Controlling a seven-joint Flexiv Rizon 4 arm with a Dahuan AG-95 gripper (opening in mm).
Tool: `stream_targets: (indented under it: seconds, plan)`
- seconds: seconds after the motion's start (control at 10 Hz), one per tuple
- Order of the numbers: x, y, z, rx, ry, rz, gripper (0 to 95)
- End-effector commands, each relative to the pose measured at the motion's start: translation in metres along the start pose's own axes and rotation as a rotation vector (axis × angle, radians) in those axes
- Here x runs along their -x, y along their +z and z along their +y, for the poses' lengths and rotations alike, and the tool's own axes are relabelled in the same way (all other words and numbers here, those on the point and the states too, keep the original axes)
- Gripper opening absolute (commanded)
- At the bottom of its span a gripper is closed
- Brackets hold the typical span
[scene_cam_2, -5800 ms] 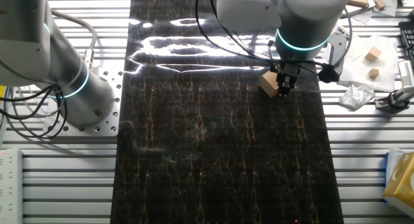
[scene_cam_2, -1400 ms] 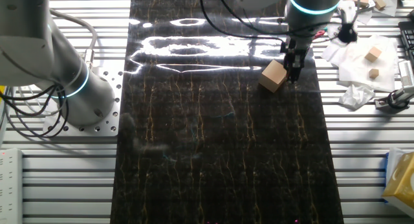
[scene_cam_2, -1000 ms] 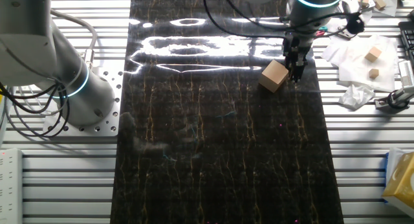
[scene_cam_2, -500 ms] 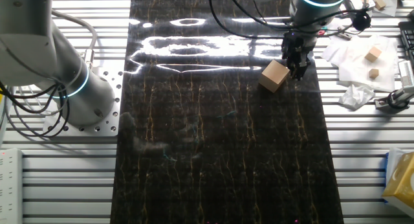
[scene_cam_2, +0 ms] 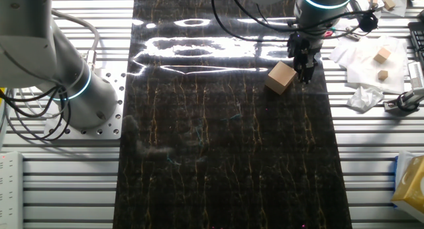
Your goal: Hold a small block with the gripper and sweep it from left to right on the table
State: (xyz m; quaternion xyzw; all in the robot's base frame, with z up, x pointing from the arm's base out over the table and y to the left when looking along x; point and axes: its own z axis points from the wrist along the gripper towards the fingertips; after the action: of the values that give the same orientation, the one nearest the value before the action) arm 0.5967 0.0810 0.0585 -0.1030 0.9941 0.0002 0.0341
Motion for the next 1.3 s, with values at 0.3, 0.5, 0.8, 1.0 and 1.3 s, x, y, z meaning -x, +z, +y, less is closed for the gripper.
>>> stream_targets:
  seconds: [0.3, 0.5, 0.8, 1.0, 1.3]
  plan:
    - [0.0007, 0.0003, 0.0003, 0.003, -0.004, -0.003, 76.0]
    - [0.0007, 0.0003, 0.0003, 0.002, -0.007, -0.001, 76.0]
    - [0.0007, 0.0003, 0.0003, 0.001, -0.013, 0.001, 76.0]
    - [0.0007, 0.0003, 0.0003, 0.0, -0.027, 0.004, 76.0]
    - [0.0007, 0.0003, 0.0003, 0.001, -0.036, 0.005, 76.0]
